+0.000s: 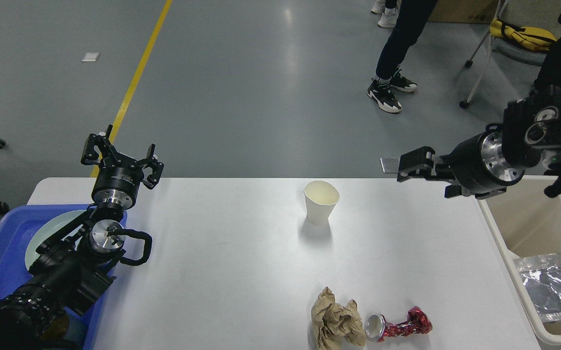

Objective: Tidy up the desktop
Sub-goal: 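Lower the right gripper toward the red can near the crumpled paper, then close the right gripper on the red can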

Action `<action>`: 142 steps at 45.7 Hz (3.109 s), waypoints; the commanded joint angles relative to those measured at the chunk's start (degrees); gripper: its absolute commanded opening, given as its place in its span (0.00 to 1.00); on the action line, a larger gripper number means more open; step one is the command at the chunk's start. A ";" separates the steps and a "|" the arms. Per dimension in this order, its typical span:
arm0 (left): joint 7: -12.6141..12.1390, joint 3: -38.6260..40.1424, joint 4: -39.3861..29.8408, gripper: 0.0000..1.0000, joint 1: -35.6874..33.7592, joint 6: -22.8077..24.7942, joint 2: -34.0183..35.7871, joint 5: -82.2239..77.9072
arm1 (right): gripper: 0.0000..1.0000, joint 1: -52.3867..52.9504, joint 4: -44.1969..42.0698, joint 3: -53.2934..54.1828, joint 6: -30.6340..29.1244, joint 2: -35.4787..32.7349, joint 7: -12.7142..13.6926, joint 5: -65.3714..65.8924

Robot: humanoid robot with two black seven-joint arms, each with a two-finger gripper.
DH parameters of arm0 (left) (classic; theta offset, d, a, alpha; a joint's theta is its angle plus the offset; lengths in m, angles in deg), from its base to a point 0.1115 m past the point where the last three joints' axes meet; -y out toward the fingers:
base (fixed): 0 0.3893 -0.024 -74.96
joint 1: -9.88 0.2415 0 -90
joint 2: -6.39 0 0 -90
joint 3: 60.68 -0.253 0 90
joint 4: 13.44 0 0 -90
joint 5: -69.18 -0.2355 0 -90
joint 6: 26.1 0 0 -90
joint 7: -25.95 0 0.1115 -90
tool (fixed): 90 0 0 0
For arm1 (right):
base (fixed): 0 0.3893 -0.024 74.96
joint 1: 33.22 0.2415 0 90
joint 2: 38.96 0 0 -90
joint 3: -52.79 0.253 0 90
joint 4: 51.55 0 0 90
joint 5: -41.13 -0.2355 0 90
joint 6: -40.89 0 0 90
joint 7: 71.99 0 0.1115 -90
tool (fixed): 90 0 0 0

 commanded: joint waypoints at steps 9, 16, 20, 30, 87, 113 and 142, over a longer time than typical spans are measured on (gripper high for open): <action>0.00 0.00 0.03 0.98 0.01 0.00 0.08 -0.01 | 1.00 -10.36 -0.39 -2.21 2.10 -5.60 0.72 -5.65; 0.00 0.00 -0.06 0.98 0.01 0.00 -0.01 -0.01 | 1.00 -23.81 -0.57 -0.72 10.52 -7.72 0.89 -14.45; 0.00 0.00 -0.06 0.98 0.01 0.00 0.08 -0.01 | 1.00 -31.80 -0.66 4.19 16.59 -7.72 0.89 -18.58; 0.00 0.00 -0.06 0.98 0.01 0.00 0.08 -0.01 | 1.00 -48.51 -1.10 18.26 25.56 -6.66 0.80 -27.20; 0.00 0.00 -0.06 0.98 0.01 0.00 -0.01 -0.01 | 0.00 -61.79 -9.09 29.87 42.45 0.72 0.01 -26.59; 0.00 0.00 -0.06 0.98 0.01 0.00 -0.01 -0.01 | 1.00 -59.51 -7.95 29.26 42.80 -1.83 0.19 -26.32; 0.00 0.00 -0.06 0.98 0.01 0.00 -0.01 -0.01 | 1.00 -60.56 -9.27 29.26 41.92 0.63 0.72 -26.41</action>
